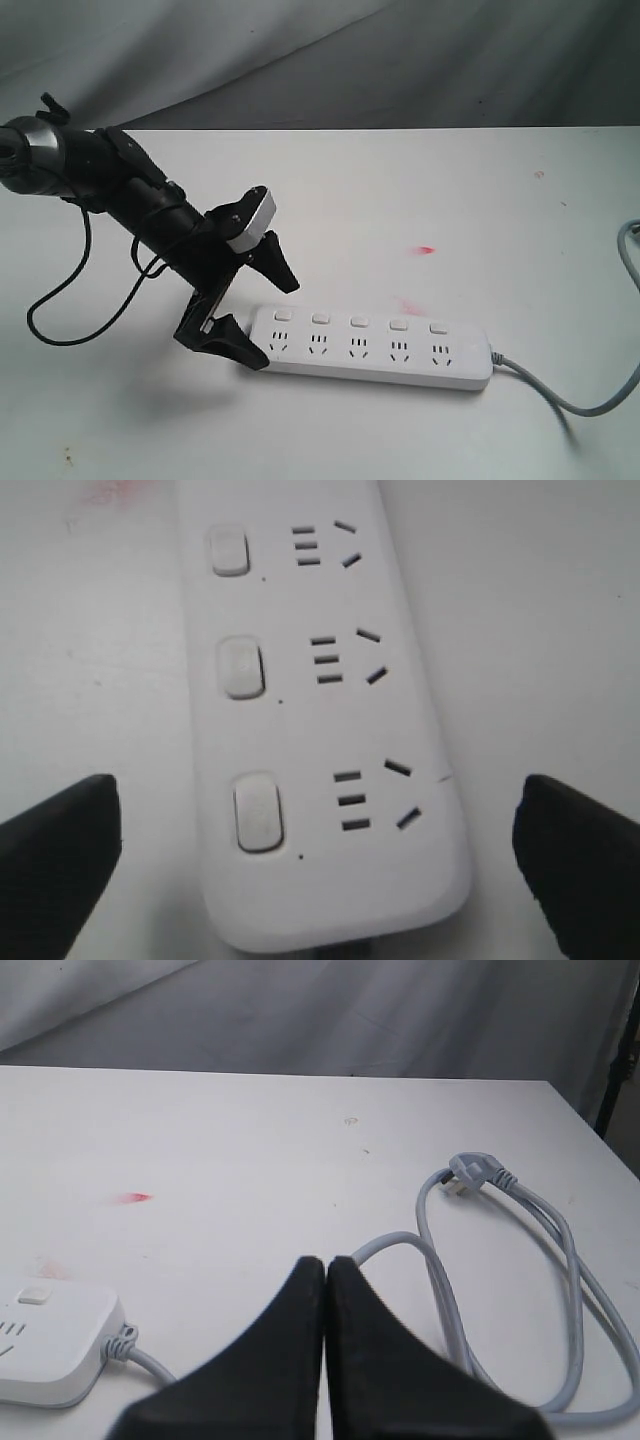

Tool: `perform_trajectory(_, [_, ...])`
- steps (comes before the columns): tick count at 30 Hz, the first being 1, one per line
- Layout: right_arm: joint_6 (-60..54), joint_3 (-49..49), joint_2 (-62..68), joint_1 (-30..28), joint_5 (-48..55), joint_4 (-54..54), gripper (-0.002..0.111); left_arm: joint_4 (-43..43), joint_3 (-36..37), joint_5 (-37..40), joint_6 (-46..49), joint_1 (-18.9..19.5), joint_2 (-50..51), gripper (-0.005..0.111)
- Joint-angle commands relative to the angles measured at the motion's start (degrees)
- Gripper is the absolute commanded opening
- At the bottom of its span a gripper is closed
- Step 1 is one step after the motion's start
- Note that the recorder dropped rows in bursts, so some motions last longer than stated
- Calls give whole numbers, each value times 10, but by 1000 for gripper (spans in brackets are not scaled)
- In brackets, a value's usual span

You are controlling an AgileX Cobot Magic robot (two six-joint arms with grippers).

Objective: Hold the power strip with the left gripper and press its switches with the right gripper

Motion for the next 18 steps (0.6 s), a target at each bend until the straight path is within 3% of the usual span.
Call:
perform_trajectory(1, [1, 2, -3, -3, -3, 2, 0, -7, 2, -2, -6, -3, 2, 104])
perform_trajectory(14, [1, 2, -3, -3, -3, 2, 0, -7, 2, -6, -6, -3, 21, 104])
perform_trajectory(16, [1, 2, -3, -3, -3, 2, 0, -4, 2, -6, -6, -3, 21, 100])
perform_trajectory(18, [1, 2, -3, -3, -3, 2, 0, -4, 2, -6, -6, -3, 21, 83])
